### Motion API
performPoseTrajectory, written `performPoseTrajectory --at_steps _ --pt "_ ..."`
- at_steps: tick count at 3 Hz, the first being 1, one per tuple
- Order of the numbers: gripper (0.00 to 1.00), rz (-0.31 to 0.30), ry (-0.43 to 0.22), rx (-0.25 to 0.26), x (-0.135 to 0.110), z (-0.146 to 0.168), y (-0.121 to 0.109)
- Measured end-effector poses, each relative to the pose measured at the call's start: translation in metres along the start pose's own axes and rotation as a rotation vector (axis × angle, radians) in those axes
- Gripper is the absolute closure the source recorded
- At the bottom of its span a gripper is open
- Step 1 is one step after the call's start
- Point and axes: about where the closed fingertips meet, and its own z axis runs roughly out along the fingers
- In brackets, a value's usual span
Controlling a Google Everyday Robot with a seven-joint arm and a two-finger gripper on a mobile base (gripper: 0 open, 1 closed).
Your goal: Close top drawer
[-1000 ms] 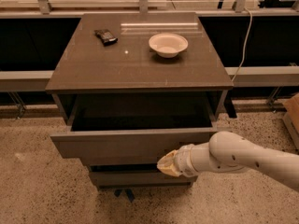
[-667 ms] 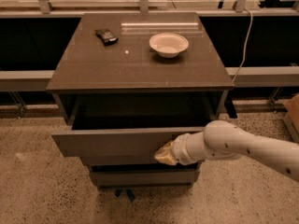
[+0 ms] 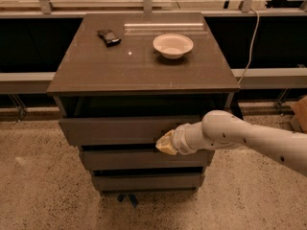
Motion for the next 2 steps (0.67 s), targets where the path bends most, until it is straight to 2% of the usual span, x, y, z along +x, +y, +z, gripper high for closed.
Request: performPoseTrajectory --at_steps 1,2 --pt "1.00 -0.012 0.003 0.018 -0.0021 0.0008 0.0019" --pt "1.00 -0.061 -0.043 0.098 -0.0068 0.0059 -0.0052"
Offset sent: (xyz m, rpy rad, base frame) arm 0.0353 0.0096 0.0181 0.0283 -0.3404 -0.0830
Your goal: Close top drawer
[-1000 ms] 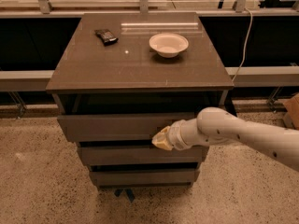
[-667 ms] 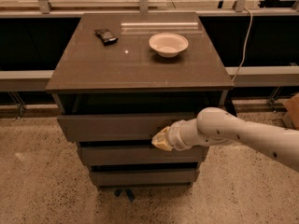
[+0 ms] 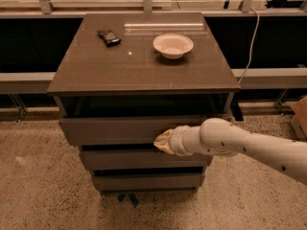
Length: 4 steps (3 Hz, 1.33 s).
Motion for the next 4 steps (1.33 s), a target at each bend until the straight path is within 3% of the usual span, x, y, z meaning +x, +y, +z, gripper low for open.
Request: performPoseTrajectory --at_steps 1,2,4 --pt "1.00 -0.047 -0.039 0.089 -0.008 0.011 -0.019" --pt "1.00 -0.084 -0.061 0.126 -0.017 0.019 -0.031" --pt "1.00 -0.108 -0.073 0.128 -0.024 0.028 -0.035"
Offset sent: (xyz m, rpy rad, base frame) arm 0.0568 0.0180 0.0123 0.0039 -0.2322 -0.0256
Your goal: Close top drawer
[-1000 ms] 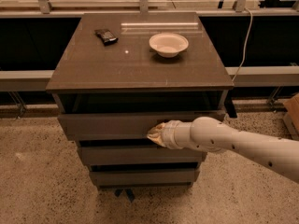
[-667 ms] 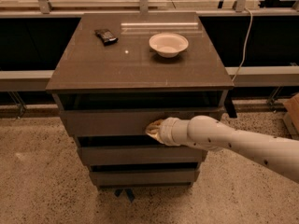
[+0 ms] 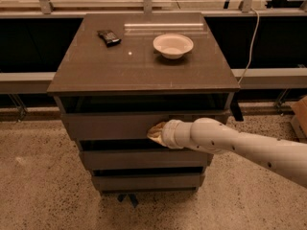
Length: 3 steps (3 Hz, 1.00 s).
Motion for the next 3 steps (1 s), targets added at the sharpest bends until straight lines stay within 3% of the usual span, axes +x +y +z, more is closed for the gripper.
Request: performPoseTrajectory --at_steps 1,3 --pt "1.00 -0.016 -0.034 -0.059 -0.009 -0.006 0.016" --pt "1.00 -0.035 -0.102 -0.244 -0.030 -0.022 0.070"
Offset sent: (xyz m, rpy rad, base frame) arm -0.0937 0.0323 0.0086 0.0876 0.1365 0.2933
